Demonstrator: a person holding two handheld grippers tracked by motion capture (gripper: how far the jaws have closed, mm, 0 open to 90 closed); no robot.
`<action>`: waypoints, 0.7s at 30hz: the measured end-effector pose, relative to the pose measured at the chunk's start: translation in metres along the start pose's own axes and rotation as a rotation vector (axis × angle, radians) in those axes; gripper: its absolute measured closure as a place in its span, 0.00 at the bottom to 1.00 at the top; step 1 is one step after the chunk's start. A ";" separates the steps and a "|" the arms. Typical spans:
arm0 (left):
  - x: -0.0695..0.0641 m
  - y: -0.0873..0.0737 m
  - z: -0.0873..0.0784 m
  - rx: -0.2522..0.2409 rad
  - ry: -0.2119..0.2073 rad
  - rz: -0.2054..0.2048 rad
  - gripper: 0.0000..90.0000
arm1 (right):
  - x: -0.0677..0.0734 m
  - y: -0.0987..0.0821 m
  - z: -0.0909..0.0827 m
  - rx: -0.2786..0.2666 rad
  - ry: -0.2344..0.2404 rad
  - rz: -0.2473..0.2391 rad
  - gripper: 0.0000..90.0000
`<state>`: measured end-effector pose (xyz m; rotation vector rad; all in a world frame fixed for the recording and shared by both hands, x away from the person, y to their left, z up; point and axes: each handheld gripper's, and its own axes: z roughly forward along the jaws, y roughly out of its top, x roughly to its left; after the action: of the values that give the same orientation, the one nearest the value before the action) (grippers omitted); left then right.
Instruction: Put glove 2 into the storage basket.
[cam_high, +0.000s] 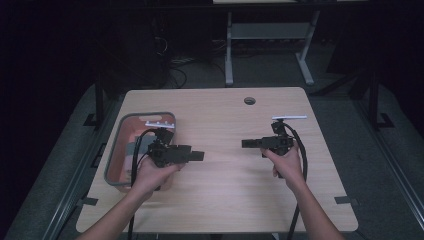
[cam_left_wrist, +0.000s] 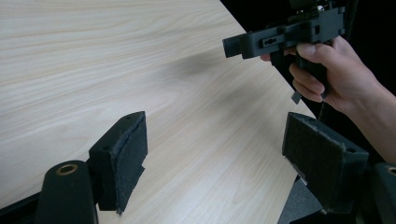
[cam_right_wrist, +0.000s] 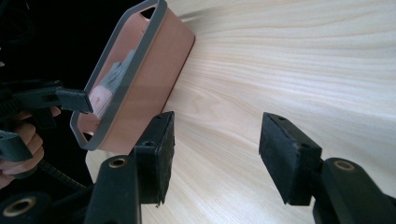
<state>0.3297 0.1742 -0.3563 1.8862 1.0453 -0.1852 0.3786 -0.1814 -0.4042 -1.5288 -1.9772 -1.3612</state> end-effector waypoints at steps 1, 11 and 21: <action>-0.003 0.000 0.004 0.001 -0.006 0.001 0.25 | -0.003 -0.003 -0.003 -0.003 0.000 -0.001 0.49; -0.014 -0.003 0.019 0.016 -0.030 0.029 0.25 | -0.022 -0.018 -0.023 -0.023 -0.027 0.031 0.48; -0.019 -0.013 0.036 0.029 -0.068 0.038 0.24 | -0.035 -0.035 -0.033 -0.018 -0.033 0.046 0.47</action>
<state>0.3183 0.1370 -0.3753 1.9108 0.9651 -0.2415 0.3517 -0.2284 -0.4296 -1.6045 -1.9418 -1.3473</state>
